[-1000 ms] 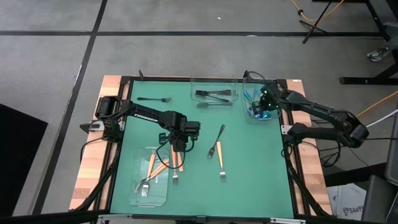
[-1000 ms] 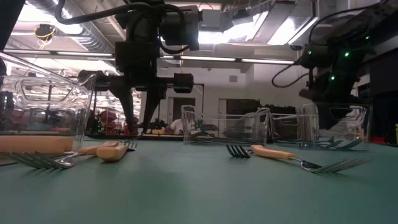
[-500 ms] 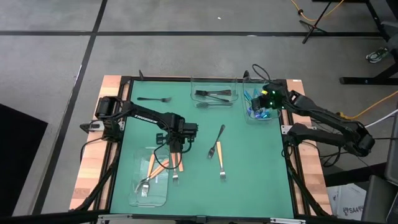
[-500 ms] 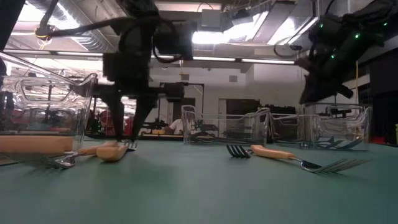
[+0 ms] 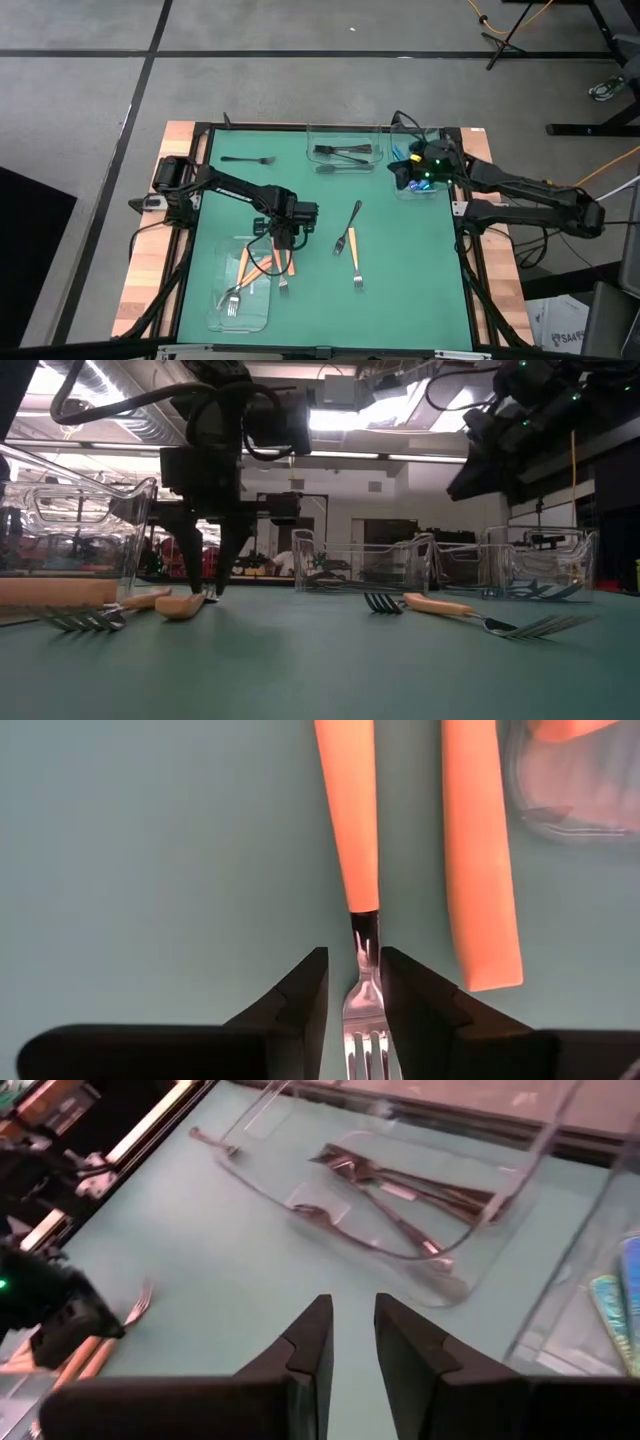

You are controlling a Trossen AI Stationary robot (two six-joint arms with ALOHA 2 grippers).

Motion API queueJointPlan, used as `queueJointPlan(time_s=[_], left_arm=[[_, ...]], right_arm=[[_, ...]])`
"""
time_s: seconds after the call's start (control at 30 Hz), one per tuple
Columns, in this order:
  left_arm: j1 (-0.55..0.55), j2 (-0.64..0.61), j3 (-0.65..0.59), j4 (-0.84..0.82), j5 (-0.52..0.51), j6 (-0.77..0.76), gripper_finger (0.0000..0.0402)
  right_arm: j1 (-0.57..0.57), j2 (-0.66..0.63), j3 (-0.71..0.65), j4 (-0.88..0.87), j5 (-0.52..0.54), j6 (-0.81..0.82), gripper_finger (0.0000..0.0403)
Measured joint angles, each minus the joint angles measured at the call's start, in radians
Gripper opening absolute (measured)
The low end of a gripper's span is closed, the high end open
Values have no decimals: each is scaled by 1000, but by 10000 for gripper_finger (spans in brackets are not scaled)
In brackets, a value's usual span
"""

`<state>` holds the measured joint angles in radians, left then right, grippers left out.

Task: Sort silverware by color (type)
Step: Put the orange fork into the bottom transparent bin

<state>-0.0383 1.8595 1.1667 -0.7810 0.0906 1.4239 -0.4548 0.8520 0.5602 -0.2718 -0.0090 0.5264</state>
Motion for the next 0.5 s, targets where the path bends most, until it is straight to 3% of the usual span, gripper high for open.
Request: queueJointPlan(time_s=[0.5], left_arm=[[0, 25, -1, 18, 40, -9, 89]], right_arm=[[56, 0, 0, 38, 2, 0, 72]])
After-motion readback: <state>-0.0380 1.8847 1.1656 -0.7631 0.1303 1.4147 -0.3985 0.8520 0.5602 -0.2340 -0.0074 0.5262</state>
